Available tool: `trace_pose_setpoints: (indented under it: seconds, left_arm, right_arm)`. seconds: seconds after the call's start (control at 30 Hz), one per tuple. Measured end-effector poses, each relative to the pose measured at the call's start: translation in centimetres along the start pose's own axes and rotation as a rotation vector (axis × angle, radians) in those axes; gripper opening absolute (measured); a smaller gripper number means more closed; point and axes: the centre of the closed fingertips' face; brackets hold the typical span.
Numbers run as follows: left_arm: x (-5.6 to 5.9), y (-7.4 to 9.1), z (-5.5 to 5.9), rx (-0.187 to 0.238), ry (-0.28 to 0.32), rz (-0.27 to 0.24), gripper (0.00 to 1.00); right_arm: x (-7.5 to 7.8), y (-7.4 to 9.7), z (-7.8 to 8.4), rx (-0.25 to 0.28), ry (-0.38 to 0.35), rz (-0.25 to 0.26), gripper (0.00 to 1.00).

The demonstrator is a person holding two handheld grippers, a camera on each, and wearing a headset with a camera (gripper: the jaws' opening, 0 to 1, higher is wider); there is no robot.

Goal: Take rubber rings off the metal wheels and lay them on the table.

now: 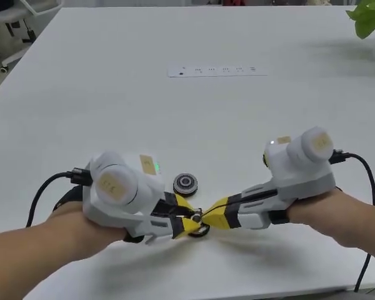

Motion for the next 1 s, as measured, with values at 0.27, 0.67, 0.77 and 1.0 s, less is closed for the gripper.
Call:
trace_pose_setpoints:
  seconds: [0.27,0.67,0.77,1.0]
  left_arm:
    - [0.0,0.0,-0.1,0.005,0.003,0.002,0.12]
    - [0.1,0.0,-0.1,0.017,0.02,0.011,0.13]
    - [0.2,0.1,-0.1,0.01,0.013,0.021,0.14]
    - [0.3,0.4,-0.3,0.015,0.007,0.026,0.17]
  right_arm:
    - [-0.3,-0.2,0.1,0.005,0.018,-0.016,0.0]
    - [0.3,0.1,-0.1,0.024,0.011,0.0,0.0]
    - [0.5,0.1,-0.1,0.025,0.007,0.005,0.0]
    - [0.7,0.2,-0.3,0.034,-0.005,0.01,0.0]
Point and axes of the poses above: the centre of the closed fingertips' face, and the gripper's own axes: y roughly backward along the fingers, x roughly to its right, z roughly out of its underside, and after that the axes turned 15 degrees about z, right-handed
